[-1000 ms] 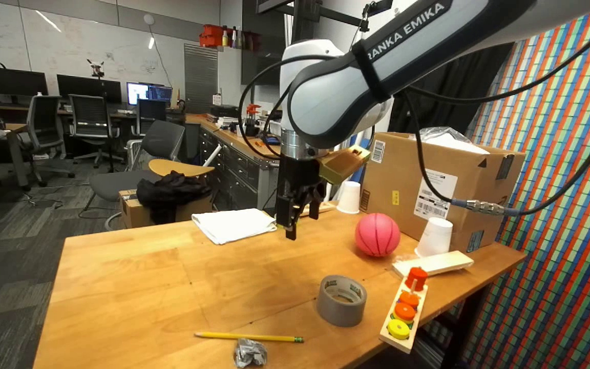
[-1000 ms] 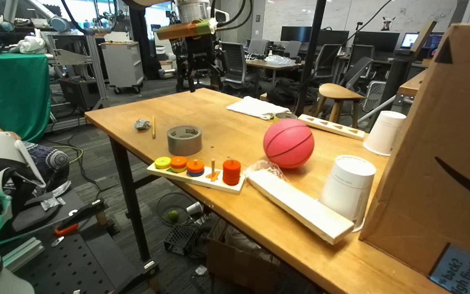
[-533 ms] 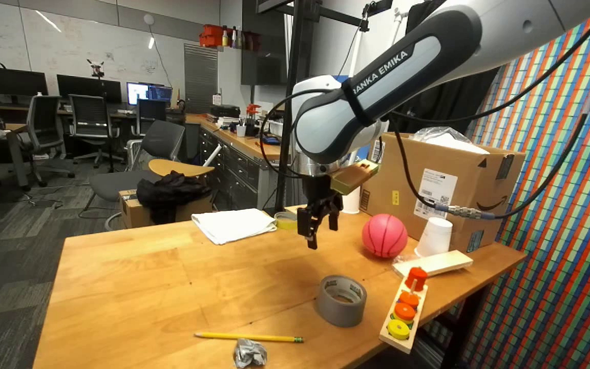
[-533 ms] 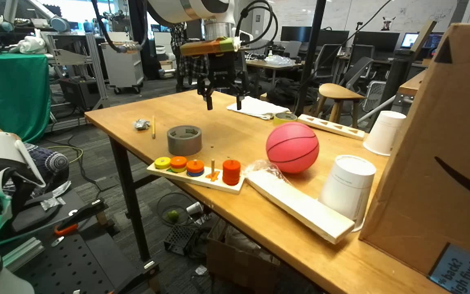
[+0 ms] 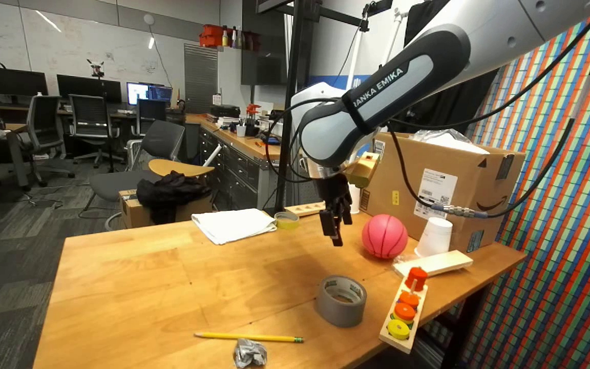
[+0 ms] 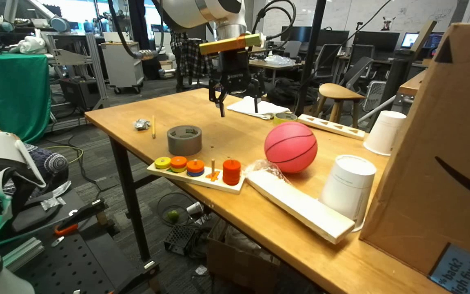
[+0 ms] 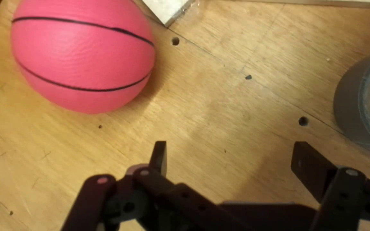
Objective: Push the ball to the right
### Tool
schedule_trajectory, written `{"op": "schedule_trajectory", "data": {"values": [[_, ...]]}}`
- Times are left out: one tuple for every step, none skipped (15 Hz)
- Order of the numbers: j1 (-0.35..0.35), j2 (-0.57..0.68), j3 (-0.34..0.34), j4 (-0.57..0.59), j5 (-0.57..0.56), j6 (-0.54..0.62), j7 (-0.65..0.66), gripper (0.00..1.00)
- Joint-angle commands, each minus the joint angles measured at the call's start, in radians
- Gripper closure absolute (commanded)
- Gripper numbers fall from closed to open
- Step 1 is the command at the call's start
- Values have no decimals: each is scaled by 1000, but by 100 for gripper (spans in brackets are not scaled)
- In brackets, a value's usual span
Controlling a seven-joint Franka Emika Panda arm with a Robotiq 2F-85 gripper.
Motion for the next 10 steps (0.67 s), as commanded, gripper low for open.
{"op": "schedule_trajectory", "data": {"values": [[-12, 49, -9, 60, -16, -63, -74, 0], [-18, 54, -10, 55, -9, -65, -88, 0], [-22, 62, -12, 52, -10, -70, -95, 0], [-29, 68, -13, 46, -8, -69, -110, 0], [-36, 74, -16, 41, -11, -72, -132, 0], [-44, 80, -17, 35, -14, -72, -157, 0], [-53, 84, -19, 32, -16, -76, -186, 0], [-63, 83, -20, 27, -16, -74, -220, 0], [-70, 82, -22, 20, -26, -70, -251, 0], [-76, 79, -22, 15, -36, -70, -284, 0]]}}
